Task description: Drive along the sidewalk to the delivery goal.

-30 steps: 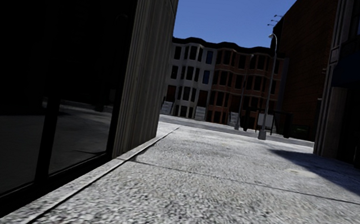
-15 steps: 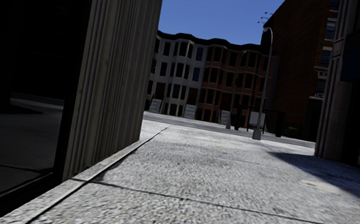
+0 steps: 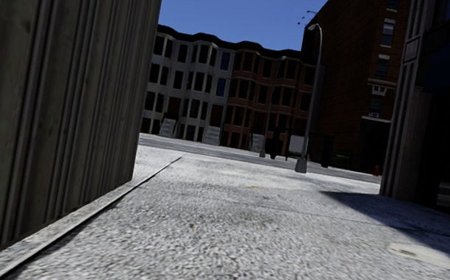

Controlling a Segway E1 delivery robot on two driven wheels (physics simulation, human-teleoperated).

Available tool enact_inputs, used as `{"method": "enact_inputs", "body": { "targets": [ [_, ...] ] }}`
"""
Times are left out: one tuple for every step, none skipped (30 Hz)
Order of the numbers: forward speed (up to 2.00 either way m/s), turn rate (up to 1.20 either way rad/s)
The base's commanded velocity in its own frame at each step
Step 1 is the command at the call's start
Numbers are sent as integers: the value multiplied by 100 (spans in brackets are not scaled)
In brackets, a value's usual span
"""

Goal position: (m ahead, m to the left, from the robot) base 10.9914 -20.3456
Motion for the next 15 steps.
{"method": "enact_inputs", "body": {
  "targets": [
    [200, -36],
    [200, -36],
    [200, -36],
    [200, -36],
    [200, -17],
    [200, -2],
    [200, -2],
    [200, 0],
    [200, 0],
    [200, 0],
    [200, 0],
    [200, 0],
    [200, 0],
    [200, 0],
    [200, 0]
  ]
}}
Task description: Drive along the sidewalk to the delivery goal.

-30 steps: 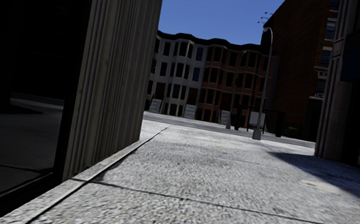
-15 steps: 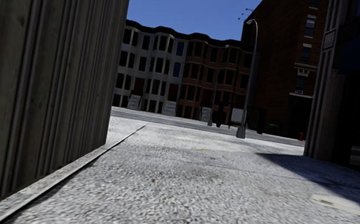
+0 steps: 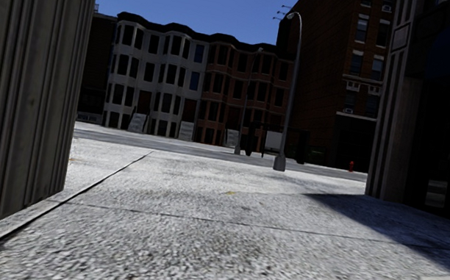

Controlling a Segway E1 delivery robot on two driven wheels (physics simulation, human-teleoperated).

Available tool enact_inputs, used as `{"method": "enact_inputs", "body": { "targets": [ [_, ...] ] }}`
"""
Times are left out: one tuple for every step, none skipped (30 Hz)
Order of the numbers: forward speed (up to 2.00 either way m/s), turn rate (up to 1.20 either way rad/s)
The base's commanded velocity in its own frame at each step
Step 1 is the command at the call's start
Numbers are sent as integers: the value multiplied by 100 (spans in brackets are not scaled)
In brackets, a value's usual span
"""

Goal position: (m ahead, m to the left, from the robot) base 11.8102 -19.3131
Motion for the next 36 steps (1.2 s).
{"method": "enact_inputs", "body": {
  "targets": [
    [200, 0],
    [200, 0],
    [200, 0],
    [200, 0],
    [200, 0],
    [200, -2],
    [200, -4],
    [200, -4],
    [200, -5],
    [200, -7],
    [200, -17],
    [200, -24],
    [200, -27],
    [200, -28],
    [200, -29],
    [200, -30],
    [200, -30],
    [200, -30],
    [200, -30],
    [200, -30],
    [200, -30],
    [200, -30],
    [200, -30],
    [200, -30],
    [200, -30],
    [200, -30],
    [200, -30],
    [200, -31],
    [200, -31],
    [200, -31],
    [200, -31],
    [200, -31],
    [200, -31],
    [200, -31],
    [200, -31],
    [200, -31]
  ]
}}
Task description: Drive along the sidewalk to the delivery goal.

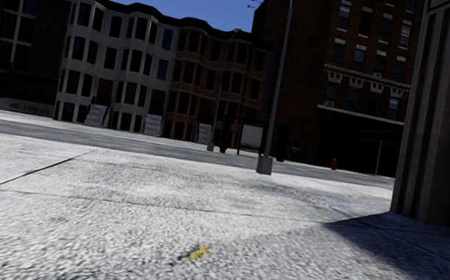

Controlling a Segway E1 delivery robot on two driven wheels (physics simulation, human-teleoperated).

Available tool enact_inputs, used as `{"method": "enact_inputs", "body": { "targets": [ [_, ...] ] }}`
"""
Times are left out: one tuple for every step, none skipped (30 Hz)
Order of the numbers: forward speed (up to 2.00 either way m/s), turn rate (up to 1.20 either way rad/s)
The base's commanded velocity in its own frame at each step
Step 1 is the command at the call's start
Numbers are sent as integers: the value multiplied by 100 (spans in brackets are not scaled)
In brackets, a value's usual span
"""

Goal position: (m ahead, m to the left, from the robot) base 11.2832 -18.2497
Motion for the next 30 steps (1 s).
{"method": "enact_inputs", "body": {
  "targets": [
    [200, -31],
    [200, -31],
    [200, -31],
    [200, -31],
    [200, -31],
    [200, -31],
    [200, -32],
    [200, -32],
    [200, -32],
    [200, -32],
    [200, -32],
    [200, -32],
    [200, -32],
    [200, -32],
    [200, -33],
    [200, -33],
    [200, -33],
    [200, -33],
    [200, -33],
    [200, -34],
    [200, -35],
    [200, -36],
    [200, -36],
    [200, -36],
    [200, -36],
    [200, -36],
    [200, -36],
    [200, -36],
    [200, -38],
    [200, -40]
  ]
}}
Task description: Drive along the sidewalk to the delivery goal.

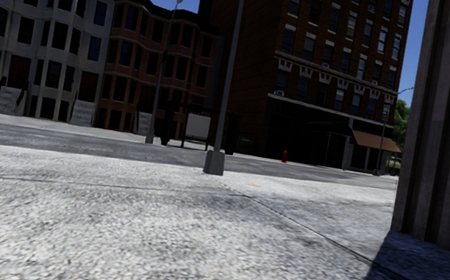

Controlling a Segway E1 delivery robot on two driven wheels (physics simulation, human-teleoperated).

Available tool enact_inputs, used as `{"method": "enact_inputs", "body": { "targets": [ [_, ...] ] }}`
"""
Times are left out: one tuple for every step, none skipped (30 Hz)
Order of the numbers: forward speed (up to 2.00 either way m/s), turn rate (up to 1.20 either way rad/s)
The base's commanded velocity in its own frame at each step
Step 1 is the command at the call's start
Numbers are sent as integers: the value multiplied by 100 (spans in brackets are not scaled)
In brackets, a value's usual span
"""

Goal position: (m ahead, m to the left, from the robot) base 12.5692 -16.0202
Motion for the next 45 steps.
{"method": "enact_inputs", "body": {
  "targets": [
    [200, -41],
    [200, -41],
    [200, -41],
    [200, -41],
    [200, -41],
    [200, -41],
    [200, -41],
    [200, -41],
    [200, -41],
    [200, -41],
    [200, -41],
    [200, -41],
    [200, -41],
    [200, -41],
    [200, -31],
    [200, -16],
    [200, 0],
    [200, 0],
    [200, 0],
    [200, 0],
    [200, 0],
    [200, 0],
    [200, 0],
    [200, -16],
    [200, -16],
    [200, -25],
    [200, -29],
    [200, -33],
    [200, -39],
    [200, -47],
    [200, -49],
    [200, -50],
    [200, -50],
    [200, -50],
    [200, -51],
    [200, -53],
    [200, -57],
    [196, -62],
    [195, -64],
    [195, -64],
    [195, -64],
    [195, -64],
    [195, -65],
    [196, -65],
    [196, -65]
  ]
}}
